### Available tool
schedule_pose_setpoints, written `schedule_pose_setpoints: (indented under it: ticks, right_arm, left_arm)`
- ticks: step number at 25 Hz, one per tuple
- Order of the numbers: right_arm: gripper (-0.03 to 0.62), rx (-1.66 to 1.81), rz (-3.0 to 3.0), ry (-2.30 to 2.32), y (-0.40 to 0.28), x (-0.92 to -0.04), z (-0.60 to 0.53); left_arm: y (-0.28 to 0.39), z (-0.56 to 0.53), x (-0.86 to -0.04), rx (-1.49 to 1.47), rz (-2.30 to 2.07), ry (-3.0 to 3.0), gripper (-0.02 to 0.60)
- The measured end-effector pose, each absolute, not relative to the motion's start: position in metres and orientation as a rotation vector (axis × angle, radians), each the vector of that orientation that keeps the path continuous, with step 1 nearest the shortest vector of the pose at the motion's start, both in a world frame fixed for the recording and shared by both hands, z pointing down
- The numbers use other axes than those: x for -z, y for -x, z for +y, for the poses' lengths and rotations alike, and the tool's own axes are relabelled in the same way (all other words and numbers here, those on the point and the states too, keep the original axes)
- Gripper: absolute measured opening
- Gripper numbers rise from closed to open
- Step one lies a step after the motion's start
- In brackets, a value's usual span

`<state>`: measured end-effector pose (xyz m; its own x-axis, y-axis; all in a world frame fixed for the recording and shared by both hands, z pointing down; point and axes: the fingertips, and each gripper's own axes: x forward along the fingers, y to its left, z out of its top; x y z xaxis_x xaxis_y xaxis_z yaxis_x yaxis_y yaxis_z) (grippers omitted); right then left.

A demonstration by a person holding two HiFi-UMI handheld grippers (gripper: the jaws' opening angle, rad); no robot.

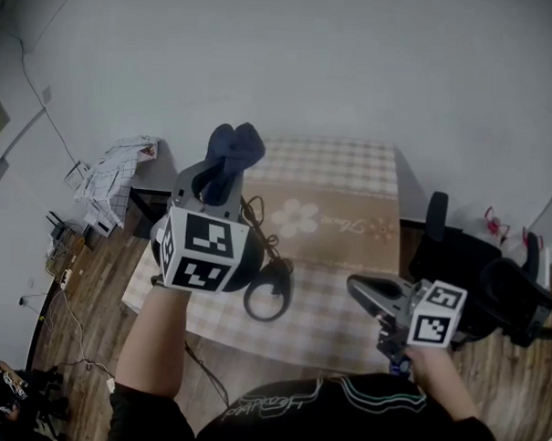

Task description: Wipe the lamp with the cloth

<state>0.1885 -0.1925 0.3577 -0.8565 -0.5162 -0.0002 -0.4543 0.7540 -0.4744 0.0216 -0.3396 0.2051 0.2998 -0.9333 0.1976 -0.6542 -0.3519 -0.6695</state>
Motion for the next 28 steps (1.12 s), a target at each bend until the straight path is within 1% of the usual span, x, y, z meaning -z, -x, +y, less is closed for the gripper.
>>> schedule_pose_setpoints:
  ticks: [28]
  right_arm:
    - [0.011,0.800,2.822,0.721,-0.187,-0.375,-0.191]
  left_arm:
    - [-0.025,-0.337,-0.253,0.915,1.436,2.171,0.072]
